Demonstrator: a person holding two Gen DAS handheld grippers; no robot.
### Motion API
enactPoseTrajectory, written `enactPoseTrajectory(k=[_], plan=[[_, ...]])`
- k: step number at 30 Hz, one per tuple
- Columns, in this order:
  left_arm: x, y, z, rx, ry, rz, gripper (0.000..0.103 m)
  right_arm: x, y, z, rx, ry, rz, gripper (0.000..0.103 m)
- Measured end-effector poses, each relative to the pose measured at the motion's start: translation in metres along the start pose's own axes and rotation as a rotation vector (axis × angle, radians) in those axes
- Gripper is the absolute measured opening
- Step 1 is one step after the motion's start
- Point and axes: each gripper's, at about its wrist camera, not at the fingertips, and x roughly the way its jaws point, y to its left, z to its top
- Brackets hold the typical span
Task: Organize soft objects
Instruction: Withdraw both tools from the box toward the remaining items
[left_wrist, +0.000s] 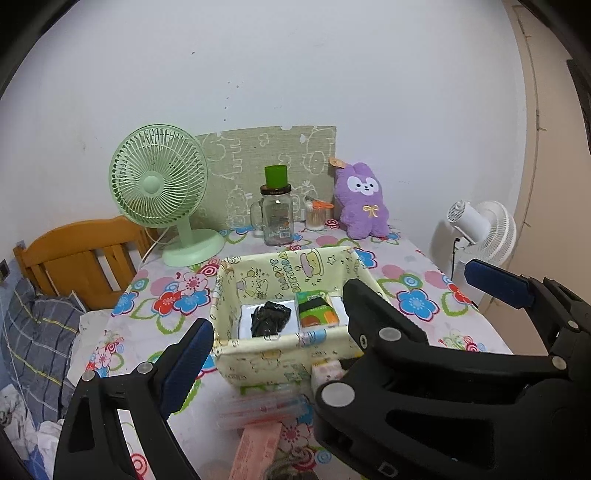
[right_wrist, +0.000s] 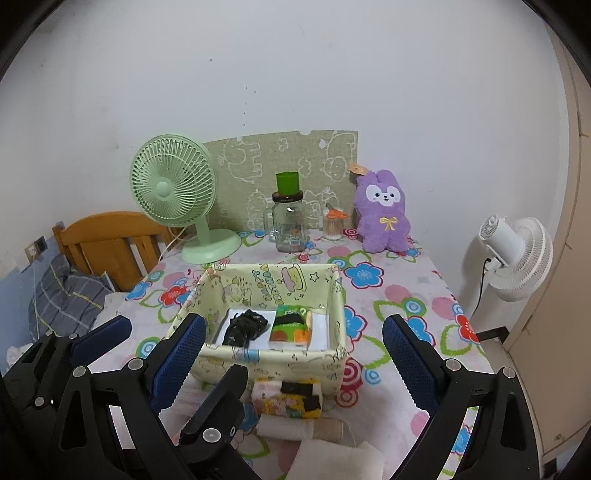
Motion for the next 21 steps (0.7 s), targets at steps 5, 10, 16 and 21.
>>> enactPoseTrajectory(k=[5,10,16,21], plan=[[-0.012,-0.005,-0.010,0.013,-0.009,-0.005,0.097,-0.013,0.001,-0.010,0.001,-0.004,-0.012,0.098],[-0.020,-0.004,-0.022,0.001,-0.008,-0.009,0.098,-0.021,0.003,-0.021,0.000,0.007,0.006,0.098],[-0.029,0.000,-0.038,-0.029,-0.023,0.022,0.098,-0.032,0.008,-0.037,-0.019,-0.015,0.031,0.098],[-0.030,0.001,-0.053,-0.044,-0.004,0.012,0.098,-0.035,0.010,-0.050,-0.020,-0.001,0.015,0.098]])
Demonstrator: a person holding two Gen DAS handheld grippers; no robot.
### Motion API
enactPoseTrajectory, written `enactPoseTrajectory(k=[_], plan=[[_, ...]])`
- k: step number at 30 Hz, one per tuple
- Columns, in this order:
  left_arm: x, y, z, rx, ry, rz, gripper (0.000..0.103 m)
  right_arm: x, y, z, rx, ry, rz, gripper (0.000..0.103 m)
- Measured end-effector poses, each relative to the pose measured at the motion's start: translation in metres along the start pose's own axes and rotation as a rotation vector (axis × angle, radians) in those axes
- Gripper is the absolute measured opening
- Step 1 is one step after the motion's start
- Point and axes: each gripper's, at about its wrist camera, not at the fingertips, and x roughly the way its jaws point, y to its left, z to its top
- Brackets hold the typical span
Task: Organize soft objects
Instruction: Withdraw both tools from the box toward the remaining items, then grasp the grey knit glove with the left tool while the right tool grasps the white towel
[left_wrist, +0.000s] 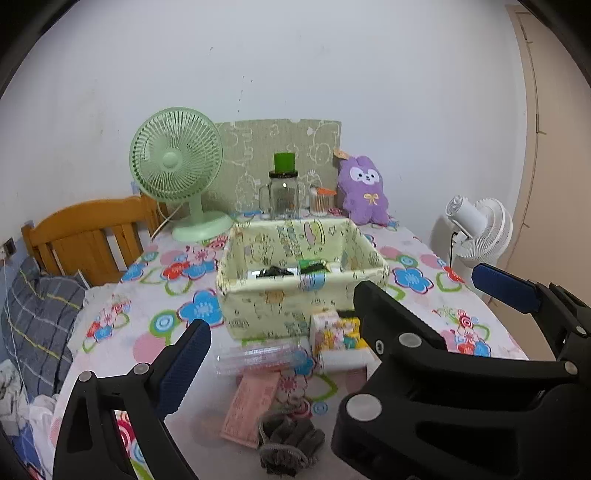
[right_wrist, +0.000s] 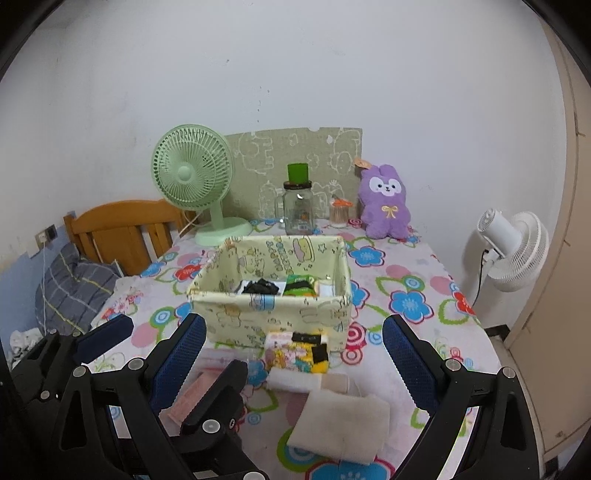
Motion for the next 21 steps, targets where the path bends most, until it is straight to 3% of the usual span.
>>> enactPoseTrajectory(k=[8,21], plan=[[0.006,-0.001,-0.027,-0.021,0.010,0.009,0.098,0.000,0.000,-0.030,0.010,-0.018,-0.057,0.098],[0.026,0.002,-0.064,-0.040,0.096,0.001,0.098,0.022,-0.001,-0.066,0.020,0.089,-0.046,0.097]])
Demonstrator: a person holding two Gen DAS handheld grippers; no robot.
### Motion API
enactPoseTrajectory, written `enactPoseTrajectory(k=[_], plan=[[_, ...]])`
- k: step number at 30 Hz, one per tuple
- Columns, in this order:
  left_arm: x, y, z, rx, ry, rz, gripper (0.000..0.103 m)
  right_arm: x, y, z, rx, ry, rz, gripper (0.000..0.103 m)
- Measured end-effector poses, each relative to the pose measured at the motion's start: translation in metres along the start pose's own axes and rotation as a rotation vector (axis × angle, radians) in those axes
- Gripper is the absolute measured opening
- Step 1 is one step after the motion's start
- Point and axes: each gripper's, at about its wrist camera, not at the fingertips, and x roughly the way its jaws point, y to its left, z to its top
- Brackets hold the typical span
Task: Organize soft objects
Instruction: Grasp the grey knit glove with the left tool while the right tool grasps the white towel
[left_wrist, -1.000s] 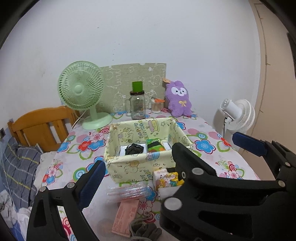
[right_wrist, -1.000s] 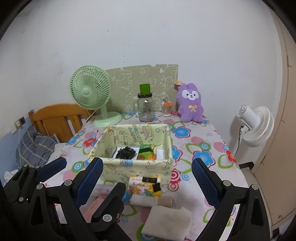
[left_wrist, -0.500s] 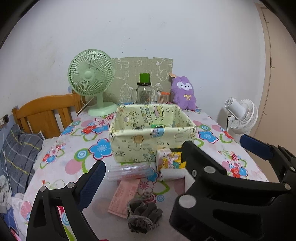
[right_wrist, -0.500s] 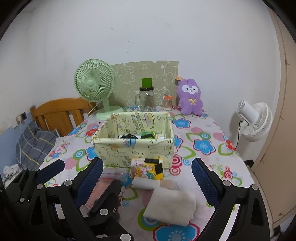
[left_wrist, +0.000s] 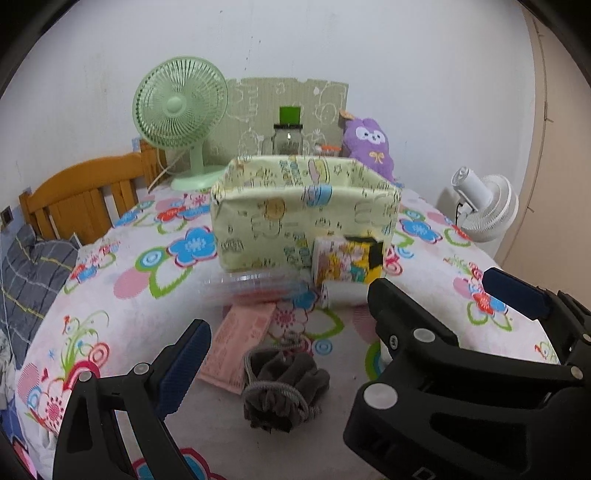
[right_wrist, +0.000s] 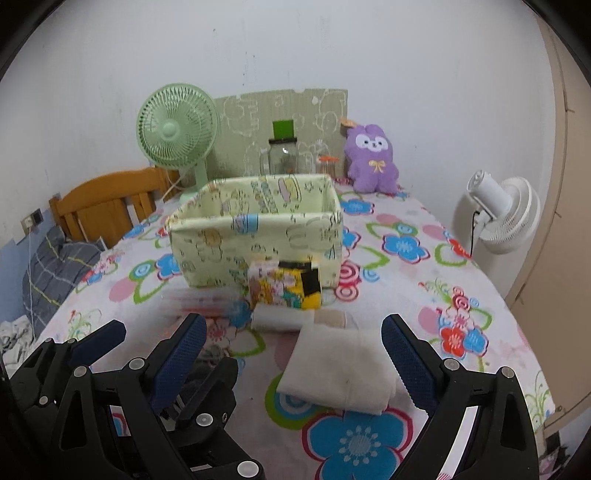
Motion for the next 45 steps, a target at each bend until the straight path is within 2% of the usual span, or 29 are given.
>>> enactPoseTrajectory(k=[7,10,13,16,19,21,24,30,45], plan=[[0.014,-0.001,-0.016,0.002,0.062,-0.004,0.097,0.016,-0.003,-0.018,0.006,0.058,-0.007,0.097],[0.021,-0.002,-0.021,0.003,0.090,-0.010,0.093,0.022,-0.005,-0.023,0.010,0.076,-0.015,0.096],[0.029,-0.004,-0.024,0.014,0.125,-0.009,0.083,0.030,-0.008,-0.027,0.016,0.108,-0.029,0.096],[0.031,-0.007,-0.025,0.021,0.129,-0.008,0.078,0.032,-0.011,-0.029,0.021,0.112,-0.036,0.096],[0.034,-0.009,-0.025,0.013,0.145,-0.040,0.070,0.034,-0.014,-0.029,0.027,0.113,-0.037,0.096],[0.038,-0.010,-0.026,0.007,0.163,-0.054,0.059,0.036,-0.015,-0.029,0.033,0.122,-0.036,0.097],[0.038,-0.014,-0.024,0.015,0.159,-0.051,0.054,0.037,-0.019,-0.029,0.038,0.124,-0.043,0.097],[0.045,-0.019,-0.019,0.020,0.154,-0.040,0.049,0.039,-0.027,-0.027,0.051,0.129,-0.055,0.097],[0.061,-0.022,-0.010,0.034,0.151,0.004,0.048,0.061,-0.037,-0.020,0.087,0.169,-0.052,0.097]])
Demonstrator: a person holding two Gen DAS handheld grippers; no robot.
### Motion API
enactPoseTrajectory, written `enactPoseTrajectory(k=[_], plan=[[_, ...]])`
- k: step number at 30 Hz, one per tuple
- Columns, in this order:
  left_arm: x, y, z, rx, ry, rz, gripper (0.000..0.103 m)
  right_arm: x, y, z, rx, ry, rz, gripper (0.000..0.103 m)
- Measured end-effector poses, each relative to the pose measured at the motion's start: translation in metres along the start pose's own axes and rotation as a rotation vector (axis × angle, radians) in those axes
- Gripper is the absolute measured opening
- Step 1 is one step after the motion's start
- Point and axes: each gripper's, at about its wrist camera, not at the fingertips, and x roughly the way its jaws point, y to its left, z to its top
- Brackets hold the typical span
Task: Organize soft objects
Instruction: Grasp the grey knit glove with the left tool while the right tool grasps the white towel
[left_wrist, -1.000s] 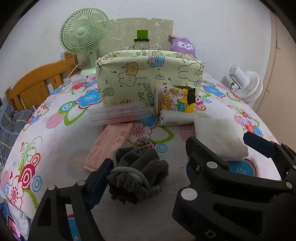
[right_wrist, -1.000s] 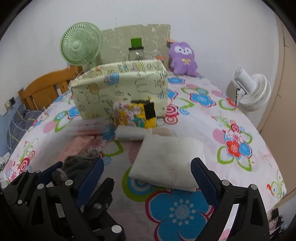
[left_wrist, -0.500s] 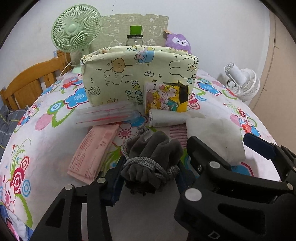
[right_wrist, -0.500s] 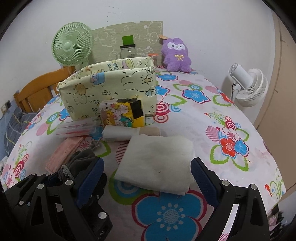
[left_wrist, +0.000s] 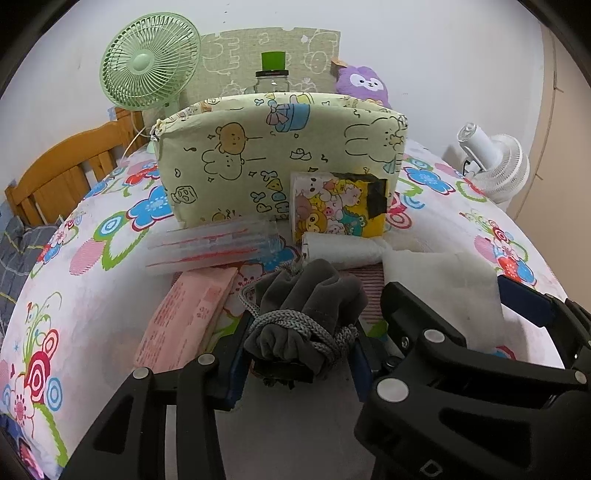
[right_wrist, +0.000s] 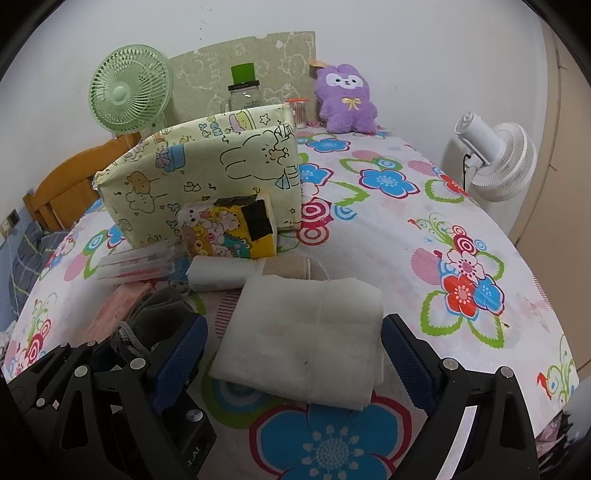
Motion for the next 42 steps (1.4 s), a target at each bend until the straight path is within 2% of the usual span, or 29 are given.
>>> enactPoseTrajectory(k=[7,11,23,34,42], plan=[[0.004,0.001,0.003,0.000,0.001,-0.007,0.048,0.013,-0.003,0.004,0.030,0.023,-0.027,0.096],[0.003,-0.002,0.003,0.022,-0.007,0.007,0.047,0.015,-0.003,0.003,0.030,0.035,-0.034,0.085],[-0.007,-0.002,0.001,0.009,-0.014,-0.012,0.045,0.003,0.004,0.002,0.017,0.023,-0.010,0.060],[-0.034,0.001,0.005,0.004,-0.060,-0.010,0.044,-0.024,0.008,0.007,0.022,-0.027,0.027,0.053],[-0.055,0.006,0.013,-0.005,-0.104,-0.004,0.044,-0.046,0.015,0.018,0.012,-0.077,0.036,0.052]])
